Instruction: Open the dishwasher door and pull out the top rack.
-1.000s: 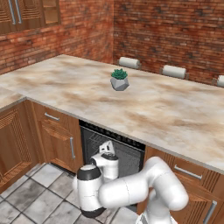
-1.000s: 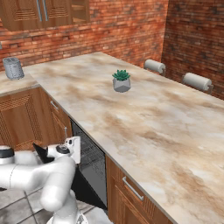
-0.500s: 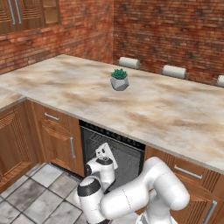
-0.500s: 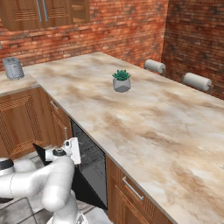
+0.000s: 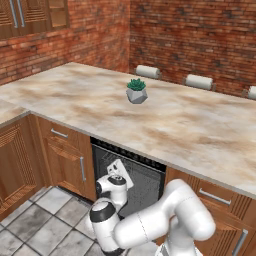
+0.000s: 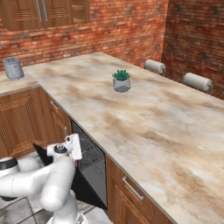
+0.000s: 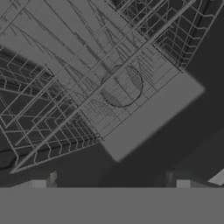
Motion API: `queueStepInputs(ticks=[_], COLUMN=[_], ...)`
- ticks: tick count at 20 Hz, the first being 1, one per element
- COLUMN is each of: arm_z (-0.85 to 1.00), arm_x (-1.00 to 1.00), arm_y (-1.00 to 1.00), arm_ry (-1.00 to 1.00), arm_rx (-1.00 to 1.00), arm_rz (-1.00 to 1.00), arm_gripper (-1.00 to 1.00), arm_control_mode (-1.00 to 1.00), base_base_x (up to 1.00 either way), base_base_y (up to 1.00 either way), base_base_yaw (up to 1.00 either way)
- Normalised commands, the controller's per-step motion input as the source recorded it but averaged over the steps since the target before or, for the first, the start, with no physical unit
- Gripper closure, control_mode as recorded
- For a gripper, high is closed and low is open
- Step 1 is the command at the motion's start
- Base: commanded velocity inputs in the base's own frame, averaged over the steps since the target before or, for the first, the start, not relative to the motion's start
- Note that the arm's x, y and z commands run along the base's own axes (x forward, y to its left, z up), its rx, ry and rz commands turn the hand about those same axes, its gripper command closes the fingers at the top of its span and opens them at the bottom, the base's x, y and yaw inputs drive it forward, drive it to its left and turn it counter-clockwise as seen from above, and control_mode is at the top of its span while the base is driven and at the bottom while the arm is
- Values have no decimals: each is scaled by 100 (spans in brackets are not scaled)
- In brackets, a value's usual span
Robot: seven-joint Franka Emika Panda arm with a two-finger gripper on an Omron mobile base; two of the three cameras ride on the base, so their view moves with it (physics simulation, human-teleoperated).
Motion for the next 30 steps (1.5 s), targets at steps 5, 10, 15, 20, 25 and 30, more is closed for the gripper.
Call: queueStepInputs(ticks=[5,10,15,20,25,30], arm_z=[-13,-23,-39,-47,-54,-45], arm_x=[43,38,15,0,-22,-13], arm_y=[0,0,0,0,0,0], arm_ry=[11,13,15,14,13,8], arm_rx=[-4,-5,-7,-11,-12,-12], arm_rz=[0,0,0,0,0,0], arm_gripper=[-100,-100,-100,-100,-100,-100], arm_control_mode=[-100,-100,-100,-100,-100,-100], base_base_x=[0,0,0,0,0,0], base_base_y=[0,0,0,0,0,0], base_base_yaw=[0,0,0,0,0,0])
